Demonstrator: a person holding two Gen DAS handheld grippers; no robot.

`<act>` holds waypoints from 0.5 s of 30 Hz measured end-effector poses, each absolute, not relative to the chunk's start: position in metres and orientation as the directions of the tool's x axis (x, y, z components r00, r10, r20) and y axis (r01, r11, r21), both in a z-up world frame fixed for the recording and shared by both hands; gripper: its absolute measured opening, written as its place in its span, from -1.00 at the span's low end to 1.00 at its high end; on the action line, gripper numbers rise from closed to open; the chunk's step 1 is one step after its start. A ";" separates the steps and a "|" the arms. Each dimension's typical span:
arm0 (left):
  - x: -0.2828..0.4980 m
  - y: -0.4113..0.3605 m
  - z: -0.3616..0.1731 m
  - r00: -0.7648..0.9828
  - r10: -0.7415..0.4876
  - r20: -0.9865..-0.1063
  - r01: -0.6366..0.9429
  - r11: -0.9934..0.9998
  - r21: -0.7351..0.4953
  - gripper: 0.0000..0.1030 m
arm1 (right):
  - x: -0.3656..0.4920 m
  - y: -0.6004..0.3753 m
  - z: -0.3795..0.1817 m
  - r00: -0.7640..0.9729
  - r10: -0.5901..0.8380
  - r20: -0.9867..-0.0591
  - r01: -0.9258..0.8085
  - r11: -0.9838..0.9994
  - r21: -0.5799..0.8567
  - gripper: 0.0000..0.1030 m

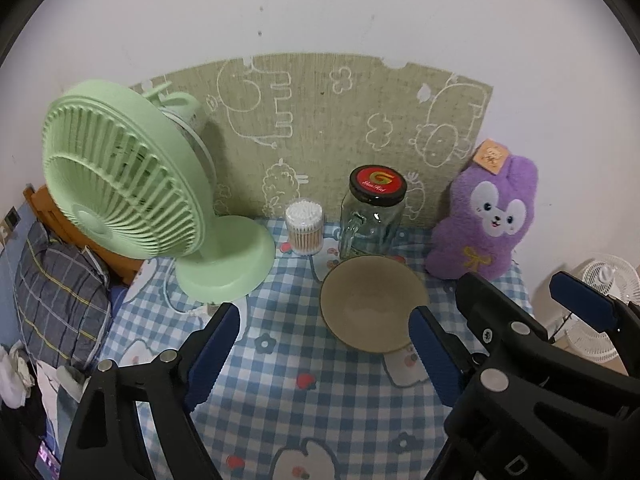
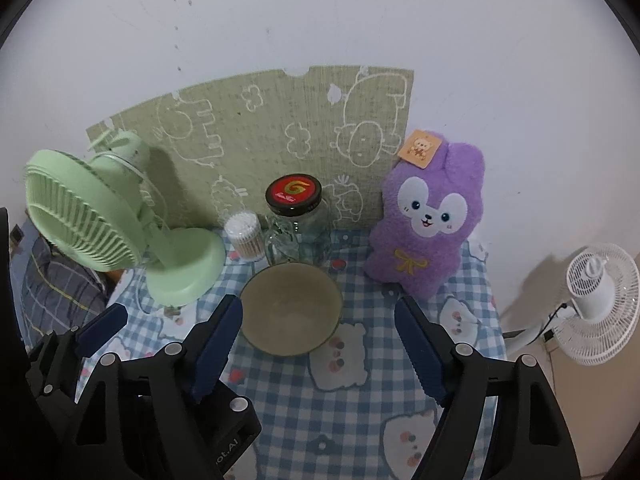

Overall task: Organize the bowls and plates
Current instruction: 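Move both open grippers toward the patterned bowl by the glass jar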

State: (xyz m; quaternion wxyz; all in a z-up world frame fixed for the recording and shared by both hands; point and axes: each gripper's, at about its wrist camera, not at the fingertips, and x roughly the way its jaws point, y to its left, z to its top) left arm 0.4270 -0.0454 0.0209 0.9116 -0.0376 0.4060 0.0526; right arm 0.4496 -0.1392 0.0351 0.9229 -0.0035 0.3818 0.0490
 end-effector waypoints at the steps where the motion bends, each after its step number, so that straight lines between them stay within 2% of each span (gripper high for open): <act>1: 0.431 -0.045 0.017 0.663 0.066 -0.746 -0.129 0.991 -0.026 0.69 | 0.455 -0.139 0.031 0.701 0.088 -0.708 -0.094 0.995 0.031 0.57; 15: 0.488 -0.050 -0.041 0.582 0.069 -0.811 -0.136 0.991 -0.014 0.33 | 0.515 -0.144 -0.030 0.628 0.108 -0.771 -0.086 0.994 0.069 0.20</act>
